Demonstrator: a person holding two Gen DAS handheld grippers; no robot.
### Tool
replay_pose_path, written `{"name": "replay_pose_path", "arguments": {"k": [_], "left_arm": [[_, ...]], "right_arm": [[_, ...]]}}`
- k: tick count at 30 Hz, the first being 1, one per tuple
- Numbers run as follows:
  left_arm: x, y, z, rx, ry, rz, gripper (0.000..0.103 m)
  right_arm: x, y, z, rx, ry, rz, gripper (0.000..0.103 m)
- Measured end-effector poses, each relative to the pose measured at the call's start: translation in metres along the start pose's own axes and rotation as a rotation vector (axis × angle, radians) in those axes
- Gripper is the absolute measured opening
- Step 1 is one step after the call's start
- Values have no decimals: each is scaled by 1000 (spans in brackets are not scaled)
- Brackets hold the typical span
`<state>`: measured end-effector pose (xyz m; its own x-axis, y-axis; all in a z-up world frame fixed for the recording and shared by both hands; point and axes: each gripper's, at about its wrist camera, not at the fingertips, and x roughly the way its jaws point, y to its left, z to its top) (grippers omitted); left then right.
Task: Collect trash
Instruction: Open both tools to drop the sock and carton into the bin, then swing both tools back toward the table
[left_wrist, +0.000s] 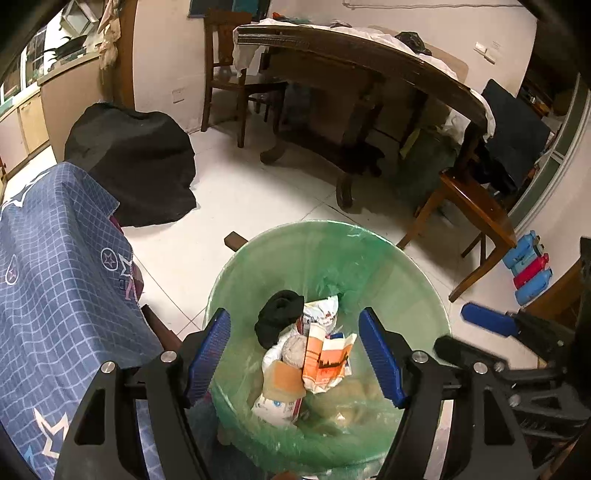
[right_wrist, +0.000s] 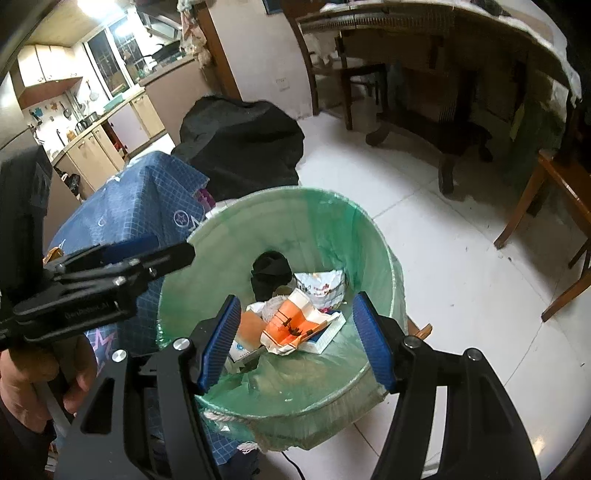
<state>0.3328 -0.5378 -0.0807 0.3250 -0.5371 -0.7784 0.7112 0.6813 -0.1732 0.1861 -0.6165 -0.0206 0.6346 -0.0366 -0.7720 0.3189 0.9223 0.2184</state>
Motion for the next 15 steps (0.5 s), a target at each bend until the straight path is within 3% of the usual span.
{"name": "replay_pose_path", "arguments": {"k": [7, 15], "left_arm": [[-41, 8, -27, 9, -29, -7, 72], [-120, 50, -88, 32, -120, 81, 72]], "right_arm": [[-47, 25, -16, -22, -162, 23, 73], [-63, 96, -65, -127, -270, 98, 82]]}}
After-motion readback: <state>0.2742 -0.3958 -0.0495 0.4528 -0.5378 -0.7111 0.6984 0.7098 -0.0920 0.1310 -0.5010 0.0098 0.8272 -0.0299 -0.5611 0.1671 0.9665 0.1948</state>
